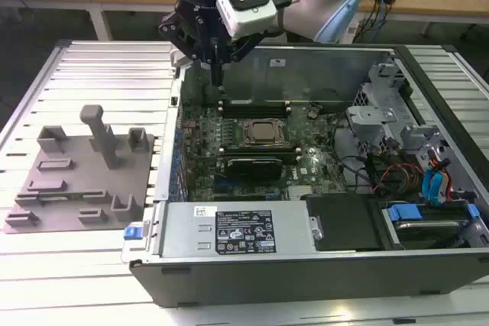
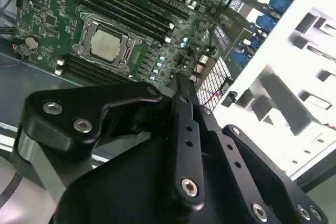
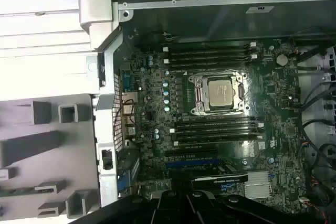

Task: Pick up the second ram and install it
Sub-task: 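Reach for the second ram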

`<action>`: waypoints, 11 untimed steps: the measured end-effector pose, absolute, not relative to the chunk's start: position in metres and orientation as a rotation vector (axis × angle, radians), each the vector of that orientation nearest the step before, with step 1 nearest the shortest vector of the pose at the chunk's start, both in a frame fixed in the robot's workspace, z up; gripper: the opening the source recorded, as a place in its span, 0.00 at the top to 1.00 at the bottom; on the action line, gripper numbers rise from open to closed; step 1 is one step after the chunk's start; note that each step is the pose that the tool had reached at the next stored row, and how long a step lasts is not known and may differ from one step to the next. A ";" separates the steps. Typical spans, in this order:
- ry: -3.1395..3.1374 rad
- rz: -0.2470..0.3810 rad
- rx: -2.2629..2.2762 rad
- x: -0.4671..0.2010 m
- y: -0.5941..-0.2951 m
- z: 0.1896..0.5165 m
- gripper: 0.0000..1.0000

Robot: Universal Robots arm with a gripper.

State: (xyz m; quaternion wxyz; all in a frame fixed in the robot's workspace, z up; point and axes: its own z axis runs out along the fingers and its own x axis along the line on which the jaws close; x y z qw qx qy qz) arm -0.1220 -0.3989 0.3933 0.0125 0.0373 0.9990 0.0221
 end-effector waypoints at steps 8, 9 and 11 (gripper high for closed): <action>3.113 0.069 0.117 -0.191 -0.399 0.392 0.92; 3.113 0.069 0.117 -0.195 -0.399 0.391 0.92; 3.113 0.069 0.117 -0.202 -0.399 0.391 0.92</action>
